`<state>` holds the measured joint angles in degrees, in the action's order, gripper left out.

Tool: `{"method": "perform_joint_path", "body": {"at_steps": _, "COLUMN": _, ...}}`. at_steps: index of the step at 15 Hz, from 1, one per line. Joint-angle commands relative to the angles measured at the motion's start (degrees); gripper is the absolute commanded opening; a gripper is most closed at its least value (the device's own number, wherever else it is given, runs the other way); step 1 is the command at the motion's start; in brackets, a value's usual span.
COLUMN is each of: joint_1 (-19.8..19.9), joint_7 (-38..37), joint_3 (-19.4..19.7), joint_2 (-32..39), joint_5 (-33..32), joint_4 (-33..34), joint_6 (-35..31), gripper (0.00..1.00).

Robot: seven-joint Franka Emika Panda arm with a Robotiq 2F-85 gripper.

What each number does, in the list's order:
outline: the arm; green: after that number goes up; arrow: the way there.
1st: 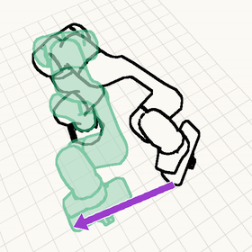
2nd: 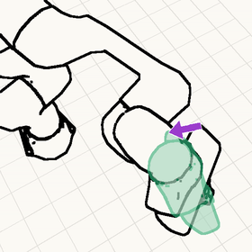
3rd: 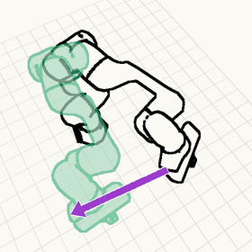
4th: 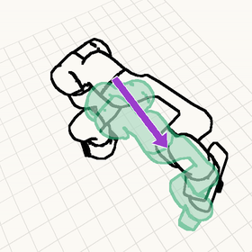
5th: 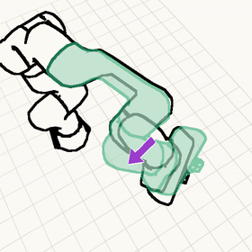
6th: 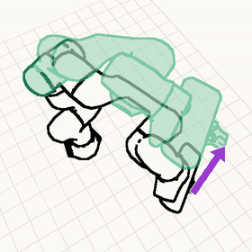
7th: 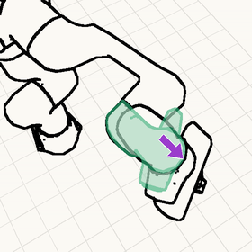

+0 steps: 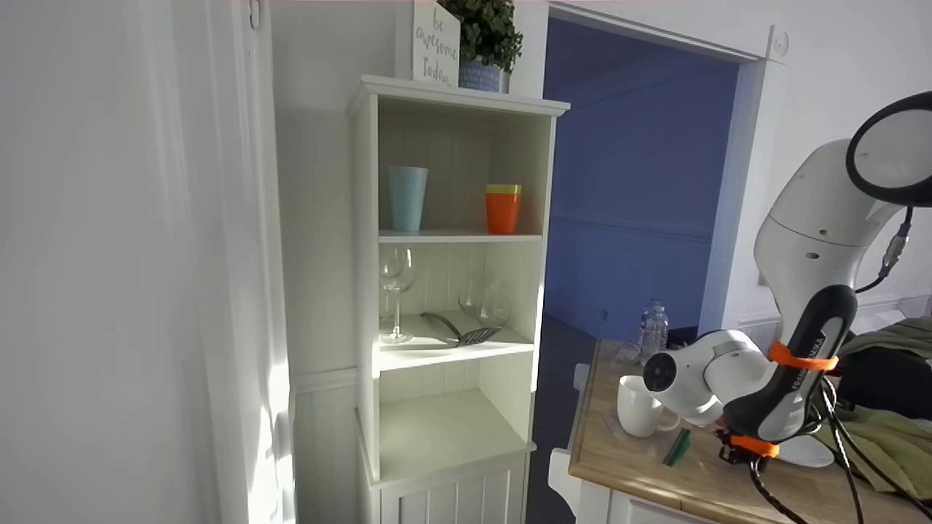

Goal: Move the plate forward

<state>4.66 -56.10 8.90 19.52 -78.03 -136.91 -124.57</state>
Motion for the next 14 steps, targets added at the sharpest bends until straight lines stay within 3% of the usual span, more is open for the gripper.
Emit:
{"method": "perform_joint_path", "body": {"at_steps": 1, "joint_1": 1.23, "joint_7": -1.26, "joint_3": -0.77, "joint_2": 0.03, "joint_5": -2.57, "joint_4": 0.42, "joint_6": -0.62, "gripper": 0.6}}
{"method": "perform_joint_path", "body": {"at_steps": 5, "joint_1": 1.61, "joint_7": 0.07, "joint_3": -0.95, "joint_2": -1.38, "joint_5": -1.95, "joint_4": 0.0, "joint_6": -1.8, "gripper": 0.78}}
{"method": "perform_joint_path", "body": {"at_steps": 6, "joint_1": 1.87, "joint_7": 1.3, "joint_3": -1.01, "joint_2": -2.49, "joint_5": -1.12, "joint_4": -0.34, "joint_6": -2.24, "gripper": 0.94}}
{"method": "perform_joint_path", "body": {"at_steps": 7, "joint_1": 2.3, "joint_7": 3.34, "joint_3": -1.12, "joint_2": -3.85, "joint_5": -0.13, "joint_4": -0.76, "joint_6": -3.08, "gripper": 0.99}}
{"method": "perform_joint_path", "body": {"at_steps": 11, "joint_1": 4.45, "joint_7": 20.21, "joint_3": -1.48, "joint_2": -11.72, "joint_5": 9.73, "joint_4": -3.91, "joint_6": -6.72, "gripper": 1.0}}
{"method": "perform_joint_path", "body": {"at_steps": 14, "joint_1": 4.97, "joint_7": 33.52, "joint_3": -0.87, "joint_2": -15.92, "joint_5": 19.6, "joint_4": -5.07, "joint_6": -4.74, "gripper": 1.0}}
